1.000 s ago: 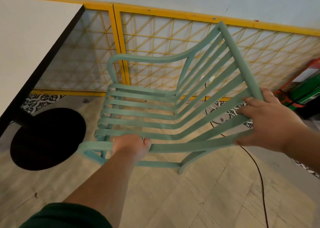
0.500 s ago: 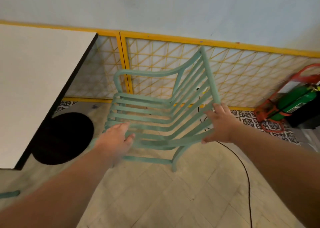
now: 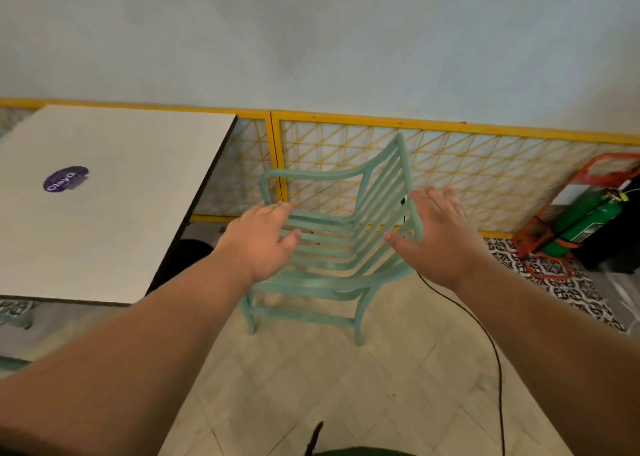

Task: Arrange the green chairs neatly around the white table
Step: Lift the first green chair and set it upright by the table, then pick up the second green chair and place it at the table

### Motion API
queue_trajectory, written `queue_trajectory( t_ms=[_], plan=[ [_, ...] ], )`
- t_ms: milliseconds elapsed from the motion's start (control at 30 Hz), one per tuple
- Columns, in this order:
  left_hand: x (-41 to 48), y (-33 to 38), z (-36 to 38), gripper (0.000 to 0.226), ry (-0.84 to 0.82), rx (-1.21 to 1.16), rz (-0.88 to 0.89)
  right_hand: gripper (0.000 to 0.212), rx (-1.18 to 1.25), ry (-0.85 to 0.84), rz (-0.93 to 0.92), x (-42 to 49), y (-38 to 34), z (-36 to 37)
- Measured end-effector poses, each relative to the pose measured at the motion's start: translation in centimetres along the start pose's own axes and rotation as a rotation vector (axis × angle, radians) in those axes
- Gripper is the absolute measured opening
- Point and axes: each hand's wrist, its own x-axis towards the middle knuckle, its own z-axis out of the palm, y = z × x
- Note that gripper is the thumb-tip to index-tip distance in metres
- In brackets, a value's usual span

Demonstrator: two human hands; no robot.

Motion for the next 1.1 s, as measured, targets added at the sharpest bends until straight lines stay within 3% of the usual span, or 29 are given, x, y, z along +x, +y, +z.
queue_trajectory(
  t_ms=[300,633,1100],
  plan=[
    [-3.6,-4.3,-2.6,0.059,0.081,-0.083,-0.028,0.092,-0.034,-0.011,-0.05,-2.7,-4.8,-0.4],
    [-13.3,-12.1,-2.1,0.061,-0.002,-0.109,-0.148,0.092,-0.025,-0.122,-0.142,-7.5,-13.7,5.7],
    [-31.4,-17.3,1.6,0.062,0.129,-0.226,-0.556,0.087,0.008,-0.265,-0.503,-11.7,-22.8,12.2]
  ],
)
